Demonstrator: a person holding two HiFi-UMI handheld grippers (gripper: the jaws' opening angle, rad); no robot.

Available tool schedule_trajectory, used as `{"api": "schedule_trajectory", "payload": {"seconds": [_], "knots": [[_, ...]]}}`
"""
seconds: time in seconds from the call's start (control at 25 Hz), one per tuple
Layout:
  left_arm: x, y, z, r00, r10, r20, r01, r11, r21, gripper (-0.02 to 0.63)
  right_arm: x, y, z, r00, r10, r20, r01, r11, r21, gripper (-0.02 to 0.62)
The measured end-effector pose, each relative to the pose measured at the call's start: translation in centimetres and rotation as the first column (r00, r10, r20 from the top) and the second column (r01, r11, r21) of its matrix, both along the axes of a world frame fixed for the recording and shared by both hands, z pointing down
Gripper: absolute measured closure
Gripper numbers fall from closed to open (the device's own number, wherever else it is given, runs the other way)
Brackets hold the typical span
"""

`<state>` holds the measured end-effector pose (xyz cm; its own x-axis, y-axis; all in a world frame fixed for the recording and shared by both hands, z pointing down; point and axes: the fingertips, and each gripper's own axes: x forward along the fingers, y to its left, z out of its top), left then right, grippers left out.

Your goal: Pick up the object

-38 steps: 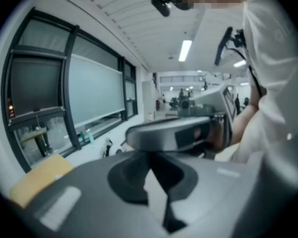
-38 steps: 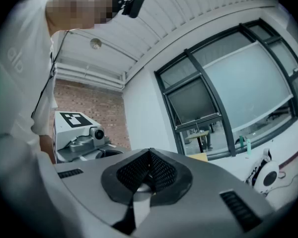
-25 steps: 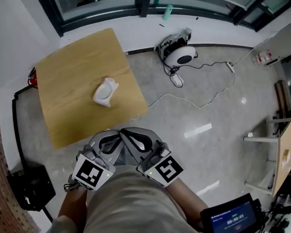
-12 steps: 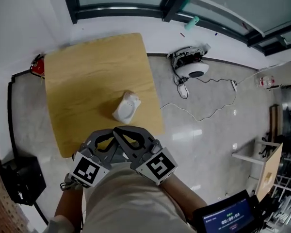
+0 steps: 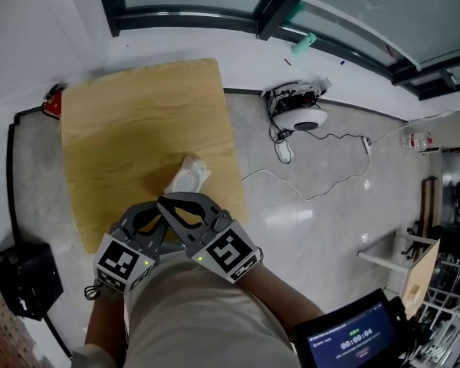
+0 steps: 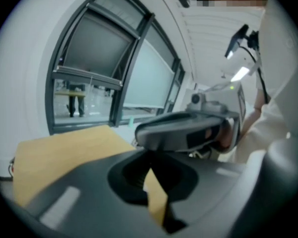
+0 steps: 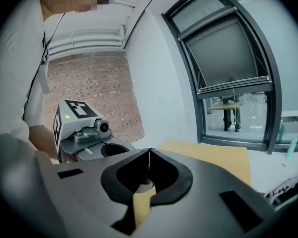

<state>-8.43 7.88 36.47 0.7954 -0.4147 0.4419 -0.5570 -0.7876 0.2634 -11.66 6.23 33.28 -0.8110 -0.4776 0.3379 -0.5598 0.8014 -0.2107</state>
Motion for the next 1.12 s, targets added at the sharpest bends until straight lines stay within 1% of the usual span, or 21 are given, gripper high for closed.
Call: {"api": "schedule_trajectory", "payload": {"seconds": [0.08, 0.2, 0.24, 0.32, 0.36, 0.44, 0.48, 0.52, 0.6, 0.68, 0.76, 0.84, 0.92, 1.04, 1.12], "knots": [[-0.1, -0.9, 0.8, 1.0, -0.011, 0.003, 0.011, 0.999, -0.045, 0.603, 0.8, -0.5, 0.9, 1.0, 0.014, -0.017, -0.014, 1.0, -0.021, 0.586], [-1.0, -1.8, 2.2, 0.999, -0.027, 0.021, 0.028, 0.997, -0.074, 0.599, 2.0, -0.7, 2.9, 0.998, 0.036, -0.06, -0.041, 0.997, -0.071, 0.586], [-1.2, -2.2, 2.7, 0.999, -0.023, 0.032, 0.026, 0.996, -0.082, 0.568, 2.5, -0.8, 3.9, 0.995, 0.04, -0.093, -0.048, 0.995, -0.084, 0.585], [-1.4, -3.0, 3.9, 0.998, -0.002, 0.065, 0.008, 0.994, -0.105, 0.543, 3.8, -1.0, 6.2, 0.982, 0.036, -0.187, -0.055, 0.993, -0.1, 0.584], [-1.4, -3.6, 4.7, 0.997, 0.013, 0.082, -0.003, 0.993, -0.121, 0.53, 4.5, -1.1, 7.6, 0.969, 0.026, -0.245, -0.053, 0.993, -0.101, 0.584], [-1.1, -4.7, 6.3, 0.994, 0.044, 0.099, -0.027, 0.984, -0.174, 0.511, 6.1, -1.1, 10.6, 0.928, -0.006, -0.372, -0.034, 0.994, -0.102, 0.584], [-0.8, -5.2, 7.2, 0.993, 0.064, 0.098, -0.042, 0.976, -0.212, 0.504, 6.7, -0.9, 12.0, 0.904, -0.028, -0.426, -0.019, 0.994, -0.106, 0.584], [-0.5, -5.5, 8.1, 0.991, 0.089, 0.095, -0.062, 0.965, -0.257, 0.495, 7.3, -0.7, 13.4, 0.88, -0.051, -0.472, -0.001, 0.994, -0.109, 0.584], [0.4, -5.8, 10.1, 0.983, 0.156, 0.098, -0.114, 0.933, -0.341, 0.475, 8.2, -0.1, 16.0, 0.828, -0.097, -0.553, 0.043, 0.993, -0.109, 0.584], [1.3, -5.8, 12.2, 0.968, 0.218, 0.126, -0.151, 0.903, -0.402, 0.463, 9.0, 0.5, 18.2, 0.763, -0.138, -0.631, 0.099, 0.99, -0.096, 0.582], [1.9, -6.0, 14.3, 0.953, 0.258, 0.16, -0.161, 0.875, -0.457, 0.444, 9.7, 1.0, 19.8, 0.694, -0.176, -0.698, 0.171, 0.982, -0.078, 0.569], [2.3, -6.4, 16.1, 0.943, 0.277, 0.185, -0.151, 0.85, -0.504, 0.44, 10.1, 1.3, 21.3, 0.631, -0.228, -0.741, 0.25, 0.965, -0.084, 0.522], [2.4, -6.7, 17.8, 0.936, 0.287, 0.205, -0.134, 0.828, -0.545, 0.44, 10.1, 1.5, 22.5, 0.588, -0.281, -0.759, 0.322, 0.942, -0.099, 0.46], [2.4, -6.5, 20.0, 0.927, 0.303, 0.223, -0.115, 0.792, -0.6, 0.44, 9.6, 1.5, 23.6, 0.536, -0.334, -0.775, 0.433, 0.897, -0.087, 0.441], [2.5, -6.1, 21.1, 0.923, 0.309, 0.229, -0.105, 0.776, -0.622, 0.44, 9.2, 1.3, 24.3, 0.509, -0.365, -0.779, 0.493, 0.866, -0.084, 0.442]]}}
